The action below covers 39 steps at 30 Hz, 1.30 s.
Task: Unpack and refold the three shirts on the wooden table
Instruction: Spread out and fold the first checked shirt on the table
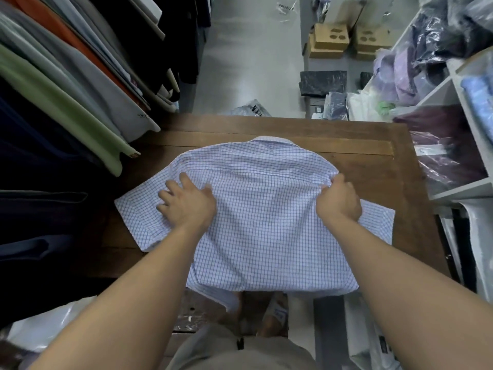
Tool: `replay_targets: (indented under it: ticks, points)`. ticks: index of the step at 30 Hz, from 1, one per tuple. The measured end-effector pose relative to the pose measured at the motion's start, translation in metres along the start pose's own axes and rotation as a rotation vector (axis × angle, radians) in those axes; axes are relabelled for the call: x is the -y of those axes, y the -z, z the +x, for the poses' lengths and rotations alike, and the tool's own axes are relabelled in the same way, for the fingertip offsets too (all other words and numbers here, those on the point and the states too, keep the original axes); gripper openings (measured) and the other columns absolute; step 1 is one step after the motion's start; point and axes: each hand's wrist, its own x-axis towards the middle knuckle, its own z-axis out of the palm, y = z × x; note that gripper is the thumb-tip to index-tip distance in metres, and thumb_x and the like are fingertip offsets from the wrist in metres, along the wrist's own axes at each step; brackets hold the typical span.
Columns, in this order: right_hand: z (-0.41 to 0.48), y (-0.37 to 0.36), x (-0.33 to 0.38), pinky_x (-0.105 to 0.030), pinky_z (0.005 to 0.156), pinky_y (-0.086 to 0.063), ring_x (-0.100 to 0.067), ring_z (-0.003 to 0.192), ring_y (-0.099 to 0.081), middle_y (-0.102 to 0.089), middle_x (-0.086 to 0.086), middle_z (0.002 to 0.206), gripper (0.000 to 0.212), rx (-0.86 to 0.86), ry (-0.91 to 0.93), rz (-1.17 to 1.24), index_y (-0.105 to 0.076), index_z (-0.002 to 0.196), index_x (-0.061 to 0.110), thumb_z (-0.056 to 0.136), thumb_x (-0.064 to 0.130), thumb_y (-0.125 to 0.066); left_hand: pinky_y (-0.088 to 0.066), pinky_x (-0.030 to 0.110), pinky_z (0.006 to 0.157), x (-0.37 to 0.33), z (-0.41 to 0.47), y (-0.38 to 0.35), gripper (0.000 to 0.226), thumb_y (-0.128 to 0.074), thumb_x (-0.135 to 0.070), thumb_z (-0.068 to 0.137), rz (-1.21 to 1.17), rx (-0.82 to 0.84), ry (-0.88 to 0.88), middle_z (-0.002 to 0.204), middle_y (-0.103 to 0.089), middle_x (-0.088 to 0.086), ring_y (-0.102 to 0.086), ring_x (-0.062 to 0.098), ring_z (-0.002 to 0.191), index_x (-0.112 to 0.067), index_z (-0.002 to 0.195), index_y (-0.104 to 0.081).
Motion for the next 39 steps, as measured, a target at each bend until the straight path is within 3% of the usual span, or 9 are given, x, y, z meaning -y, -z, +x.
replay_targets:
  ticks: [3,8,16,19,22,28,34,37,39]
  points:
    - [-0.003,0.009,0.0,-0.046,0.091,-0.045,-0.038,0.117,-0.056,-0.055,-0.012,0.132,0.036,-0.048,0.046,0.016,-0.051,0.138,0.017,0.103,0.018,-0.047,-0.048,0.054,0.093,0.008,0.003,0.0,0.037,-0.044,-0.034,0.104,-0.167,-0.046,-0.01,0.131,-0.057,0.016,-0.055,0.038,0.117,-0.009,0.132,-0.047]
    - [0.01,0.038,0.012,-0.047,0.091,-0.045,-0.044,0.112,-0.057,-0.054,-0.012,0.129,0.031,-0.151,0.118,0.022,-0.055,0.132,0.015,0.105,0.02,-0.042,-0.043,0.045,0.076,-0.013,0.006,0.015,0.023,-0.04,-0.025,0.107,-0.346,-0.176,-0.027,0.122,-0.06,0.01,-0.06,0.034,0.106,-0.013,0.123,-0.05]
    - [0.034,0.059,0.031,-0.042,0.082,-0.037,-0.042,0.113,-0.056,-0.053,-0.012,0.131,0.029,-0.31,0.131,0.112,-0.054,0.129,0.016,0.106,0.029,-0.043,-0.046,0.049,0.086,-0.044,0.032,0.051,0.027,-0.04,-0.034,0.107,-0.426,-0.34,-0.088,0.125,-0.056,0.01,-0.058,0.035,0.111,-0.013,0.122,-0.05]
    - [0.034,0.051,0.027,-0.052,0.105,-0.034,-0.042,0.132,-0.041,-0.042,-0.016,0.148,0.057,-0.183,0.101,0.049,-0.036,0.149,0.024,0.1,0.052,-0.041,-0.043,0.052,0.099,-0.047,0.037,0.05,0.048,-0.04,-0.044,0.104,-0.353,-0.181,-0.05,0.141,-0.049,0.014,-0.05,0.037,0.127,-0.014,0.14,-0.042]
    - [0.024,0.032,0.023,-0.058,0.108,-0.029,-0.042,0.137,-0.031,-0.025,-0.016,0.157,0.071,-0.064,0.045,-0.019,-0.015,0.158,0.032,0.097,0.065,-0.031,-0.031,0.056,0.112,-0.041,0.03,0.033,0.064,-0.037,-0.048,0.102,-0.241,0.007,-0.004,0.156,-0.032,0.02,-0.034,0.042,0.14,-0.012,0.154,-0.025]
    - [0.005,0.008,-0.004,-0.061,0.108,-0.032,-0.041,0.14,-0.028,-0.02,-0.017,0.161,0.074,0.108,-0.037,-0.054,-0.004,0.16,0.031,0.098,0.067,-0.024,-0.036,0.057,0.106,-0.006,0.004,0.009,0.055,-0.042,-0.039,0.1,-0.192,0.03,0.019,0.148,-0.035,0.022,-0.036,0.041,0.134,-0.01,0.145,-0.03]
    - [0.01,0.009,-0.038,-0.063,0.119,-0.003,-0.045,0.151,0.012,0.019,-0.014,0.166,0.086,0.296,-0.059,-0.217,0.008,0.158,0.039,0.089,0.083,-0.018,-0.018,0.053,0.119,0.026,0.004,0.006,0.072,-0.029,-0.055,0.1,0.018,0.098,-0.024,0.162,-0.013,0.021,-0.015,0.04,0.147,-0.014,0.158,-0.016]
    - [0.009,0.013,-0.045,-0.062,0.12,-0.003,-0.048,0.15,0.009,0.018,-0.016,0.165,0.088,0.27,-0.033,-0.231,0.006,0.158,0.039,0.087,0.084,-0.021,-0.002,0.054,0.123,0.032,0.001,0.005,0.076,-0.025,-0.059,0.101,0.006,0.123,-0.009,0.166,-0.001,0.021,-0.001,0.041,0.152,-0.016,0.161,-0.007]
    - [0.0,0.014,-0.041,-0.062,0.118,-0.012,-0.051,0.148,-0.002,0.009,-0.019,0.165,0.086,0.163,0.013,-0.261,-0.003,0.159,0.034,0.091,0.079,-0.027,-0.006,0.053,0.122,0.028,-0.012,0.005,0.073,-0.031,-0.053,0.101,0.048,0.042,-0.039,0.164,-0.007,0.023,-0.006,0.042,0.15,-0.015,0.16,-0.009]
